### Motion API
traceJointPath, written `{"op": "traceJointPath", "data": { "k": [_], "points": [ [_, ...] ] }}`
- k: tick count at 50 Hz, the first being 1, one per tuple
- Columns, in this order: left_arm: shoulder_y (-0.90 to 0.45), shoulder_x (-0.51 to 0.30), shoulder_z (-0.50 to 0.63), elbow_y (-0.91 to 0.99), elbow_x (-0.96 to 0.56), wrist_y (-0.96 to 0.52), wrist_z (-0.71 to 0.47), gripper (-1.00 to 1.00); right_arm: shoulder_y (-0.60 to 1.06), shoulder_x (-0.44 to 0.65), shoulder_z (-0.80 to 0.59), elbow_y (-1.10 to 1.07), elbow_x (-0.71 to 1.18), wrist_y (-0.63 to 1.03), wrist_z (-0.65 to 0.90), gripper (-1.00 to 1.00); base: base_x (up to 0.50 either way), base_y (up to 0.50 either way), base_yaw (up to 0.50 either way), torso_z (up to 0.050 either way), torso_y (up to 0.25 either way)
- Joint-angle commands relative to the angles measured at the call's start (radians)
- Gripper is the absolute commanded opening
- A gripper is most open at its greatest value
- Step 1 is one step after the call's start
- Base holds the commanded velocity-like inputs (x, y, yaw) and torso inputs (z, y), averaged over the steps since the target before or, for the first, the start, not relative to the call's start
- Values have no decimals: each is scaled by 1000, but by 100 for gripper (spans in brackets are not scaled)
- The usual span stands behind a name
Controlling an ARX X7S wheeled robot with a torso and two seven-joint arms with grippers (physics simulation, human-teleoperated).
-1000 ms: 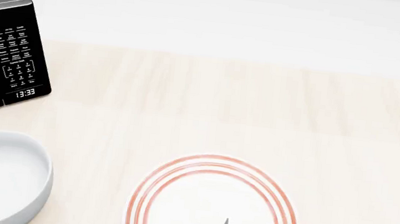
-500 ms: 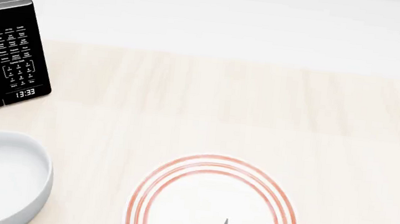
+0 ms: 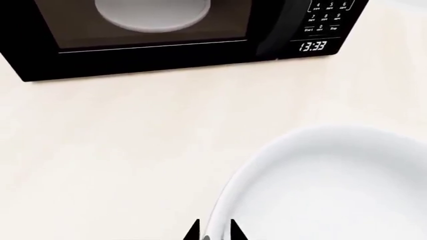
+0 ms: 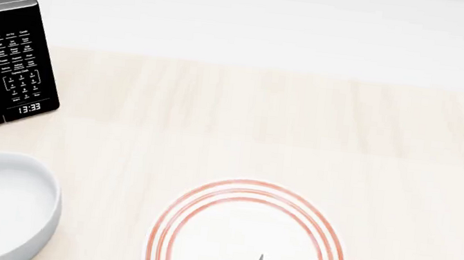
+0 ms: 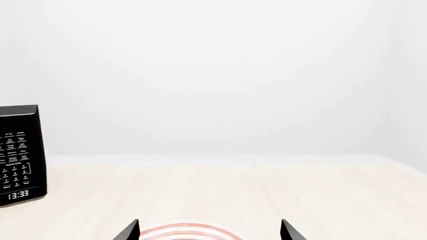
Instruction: Pick up the white bowl and put it on the plate.
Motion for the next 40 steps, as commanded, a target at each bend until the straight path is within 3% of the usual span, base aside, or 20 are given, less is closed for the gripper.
{"op": "traceJointPath", "data": {
  "k": [1,28,40],
  "points": [
    [29,2,-25,27,-30,32,20,-100,0,2,-3,-1,4,0,3,100,0,0,0,0,0],
    [68,-32,-125,226,-141,49,-68,-100,5,8,-9,1,11,-2,11,100,0,0,0,0,0],
    [32,-21,-96,296,-149,3,-99,-100,5,12,-11,4,13,-7,12,100,0,0,0,0,0]
  ]
}}
